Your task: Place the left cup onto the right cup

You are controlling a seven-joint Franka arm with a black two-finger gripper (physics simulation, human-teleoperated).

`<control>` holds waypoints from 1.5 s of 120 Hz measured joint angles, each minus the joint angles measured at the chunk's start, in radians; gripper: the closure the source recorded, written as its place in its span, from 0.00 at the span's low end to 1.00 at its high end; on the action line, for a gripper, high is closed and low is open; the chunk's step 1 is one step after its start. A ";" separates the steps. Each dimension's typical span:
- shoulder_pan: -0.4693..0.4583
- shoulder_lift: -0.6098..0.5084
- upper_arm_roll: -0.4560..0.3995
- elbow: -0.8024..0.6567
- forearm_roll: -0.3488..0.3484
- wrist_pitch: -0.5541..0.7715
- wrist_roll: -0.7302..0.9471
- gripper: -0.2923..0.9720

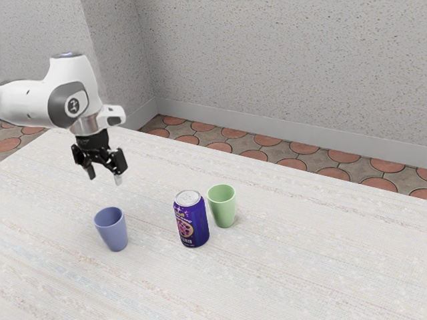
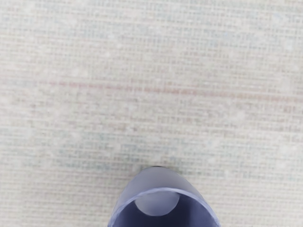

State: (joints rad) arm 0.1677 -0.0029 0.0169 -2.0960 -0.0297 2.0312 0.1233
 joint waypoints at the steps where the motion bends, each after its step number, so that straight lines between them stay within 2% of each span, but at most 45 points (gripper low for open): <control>1: 0.001 -0.001 0.000 -0.003 0.000 0.002 0.000 0.25; 44: 0.035 0.041 -0.001 -0.068 0.006 0.061 0.001 0.25; 88: -0.096 0.047 -0.002 -0.075 0.001 0.073 -0.004 0.25; 134: -0.062 0.079 -0.003 -0.078 -0.003 0.100 -0.005 0.25; 180: -0.047 0.035 -0.003 -0.134 -0.003 0.112 -0.005 0.25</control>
State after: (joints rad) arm 0.1211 0.0321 0.0138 -2.2295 -0.0331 2.1433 0.1184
